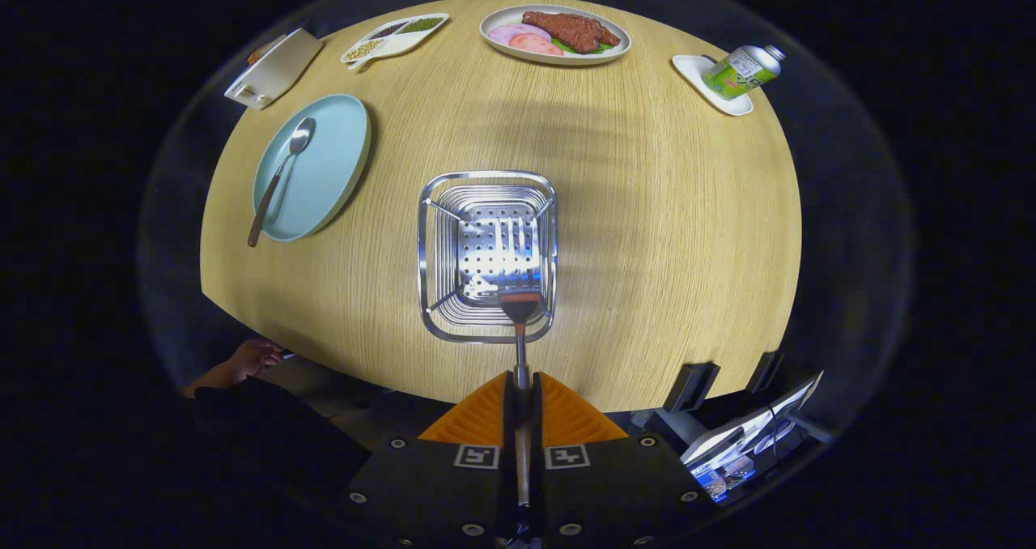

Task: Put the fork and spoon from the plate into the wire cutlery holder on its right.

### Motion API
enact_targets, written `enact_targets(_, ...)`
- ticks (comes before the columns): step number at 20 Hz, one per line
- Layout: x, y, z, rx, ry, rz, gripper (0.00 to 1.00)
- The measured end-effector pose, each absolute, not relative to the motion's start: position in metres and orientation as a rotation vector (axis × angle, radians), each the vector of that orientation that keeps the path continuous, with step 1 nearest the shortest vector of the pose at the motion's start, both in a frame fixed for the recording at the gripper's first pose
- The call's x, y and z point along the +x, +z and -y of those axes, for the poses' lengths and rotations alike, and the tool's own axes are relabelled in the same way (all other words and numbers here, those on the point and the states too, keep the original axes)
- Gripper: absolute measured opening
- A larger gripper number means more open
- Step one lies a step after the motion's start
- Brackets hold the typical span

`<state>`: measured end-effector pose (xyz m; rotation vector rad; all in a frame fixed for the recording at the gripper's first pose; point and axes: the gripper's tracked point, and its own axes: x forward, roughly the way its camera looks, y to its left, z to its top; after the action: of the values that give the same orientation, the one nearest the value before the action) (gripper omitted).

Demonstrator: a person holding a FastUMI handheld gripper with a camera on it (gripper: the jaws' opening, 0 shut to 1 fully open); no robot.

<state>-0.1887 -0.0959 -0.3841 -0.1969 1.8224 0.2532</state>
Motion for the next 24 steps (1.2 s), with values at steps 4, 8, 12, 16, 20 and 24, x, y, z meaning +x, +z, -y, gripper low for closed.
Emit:
enact_targets(4, -0.173, -0.382, 0.092, -0.157, 0.249, -1.8, 0.1)
enact_targets(8, -0.148, -0.371, 0.093, -0.111, 0.205, -1.706, 0.13)
enact_targets(12, -0.126, -0.355, 0.095, -0.069, 0.17, -1.598, 0.17)
enact_targets(16, -0.075, -0.325, 0.078, 0.045, 0.138, -1.352, 0.3)
enact_targets(20, -0.027, -0.291, 0.083, 0.028, 0.088, -1.054, 0.56)
enact_targets(24, 0.012, -0.229, 0.071, 0.093, 0.028, -0.723, 0.7)
